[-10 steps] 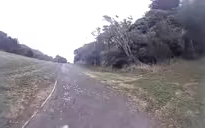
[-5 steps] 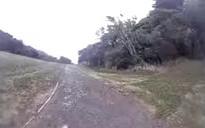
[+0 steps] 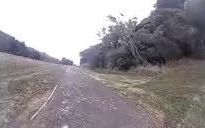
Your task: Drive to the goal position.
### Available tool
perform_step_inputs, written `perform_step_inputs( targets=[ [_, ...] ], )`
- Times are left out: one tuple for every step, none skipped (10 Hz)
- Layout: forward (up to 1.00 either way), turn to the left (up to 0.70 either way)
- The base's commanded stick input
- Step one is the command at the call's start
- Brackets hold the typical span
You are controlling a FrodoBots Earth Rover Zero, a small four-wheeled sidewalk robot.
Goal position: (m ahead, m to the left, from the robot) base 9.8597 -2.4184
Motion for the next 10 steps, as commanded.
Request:
perform_step_inputs(
  targets=[
    [0.45,0.27],
    [0.45,0.27],
    [0.45,0.27],
    [0.45,0.27],
    [0.45,0.27],
    [0.45,0.27],
    [0.45,0.27],
    [0.45,0.27],
    [0.45,0.27],
    [0.45,0.27]
  ],
)
